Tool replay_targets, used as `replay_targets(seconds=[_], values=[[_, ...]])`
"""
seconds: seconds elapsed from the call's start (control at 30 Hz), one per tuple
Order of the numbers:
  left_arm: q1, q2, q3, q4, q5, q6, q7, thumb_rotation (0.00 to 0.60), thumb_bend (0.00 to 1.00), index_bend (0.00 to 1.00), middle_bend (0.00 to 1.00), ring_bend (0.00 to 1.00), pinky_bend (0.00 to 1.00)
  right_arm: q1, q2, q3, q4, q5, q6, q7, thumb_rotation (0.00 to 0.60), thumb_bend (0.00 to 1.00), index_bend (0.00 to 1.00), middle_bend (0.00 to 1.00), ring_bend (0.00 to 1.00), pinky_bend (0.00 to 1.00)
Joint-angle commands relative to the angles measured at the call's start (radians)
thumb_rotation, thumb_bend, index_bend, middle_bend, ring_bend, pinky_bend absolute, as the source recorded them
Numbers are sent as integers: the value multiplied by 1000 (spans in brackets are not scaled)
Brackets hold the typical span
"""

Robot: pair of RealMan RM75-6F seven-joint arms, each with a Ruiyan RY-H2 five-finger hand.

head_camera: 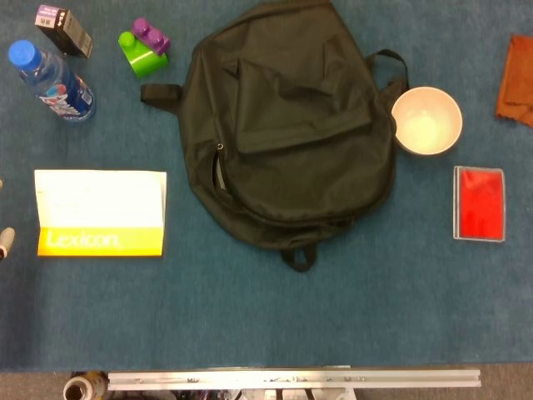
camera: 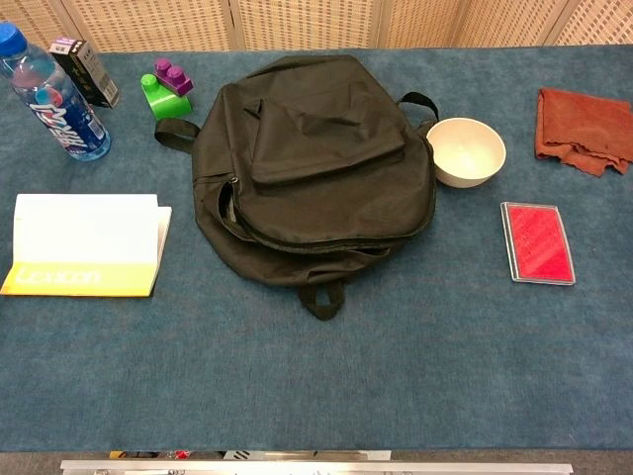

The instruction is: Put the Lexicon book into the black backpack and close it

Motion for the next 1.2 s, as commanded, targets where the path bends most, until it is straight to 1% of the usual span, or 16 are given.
replay_targets(seconds=[0.03, 0.2, 0.33, 0.47, 0.63, 0.9, 1.07, 1.2], values=[[0, -1, 1, -1, -1, -1, 3, 600, 198, 320, 350, 311, 215, -2, 2, 2, 0, -2, 7, 5, 600, 82, 370, 373, 278, 374], [1, 3, 3, -1, 2, -2, 0, 600, 198, 320, 350, 311, 215, 0, 4, 8, -1, -4, 15, 11, 600, 82, 370, 373, 278, 373], [-3, 9, 16, 1, 17, -15, 2, 600, 198, 320, 350, 311, 214, 5, 15, 23, -11, 3, 25, 14, 600, 82, 370, 373, 278, 373], [-19, 11, 33, 5, 32, -56, 22, 600, 198, 317, 350, 311, 214, 10, 24, 35, -19, 15, 25, 23, 600, 82, 370, 373, 278, 373], [-46, 1, 58, 13, 45, -121, 54, 600, 198, 301, 347, 306, 215, 10, 28, 35, -21, 20, 24, 29, 600, 82, 370, 373, 278, 373], [-90, -17, 79, 19, 11, -242, 102, 600, 198, 196, 254, 208, 200, 4, 28, 26, -20, 6, 33, 32, 600, 82, 370, 373, 278, 374], [-118, -41, 82, 38, -23, -310, 130, 600, 197, 142, 203, 166, 188, -1, 24, 21, -12, 3, 38, 37, 600, 82, 370, 373, 278, 374], [-144, -70, 84, 64, -39, -360, 140, 600, 172, 114, 176, 151, 183, -6, 22, 17, -3, 1, 42, 42, 600, 82, 370, 373, 278, 374]])
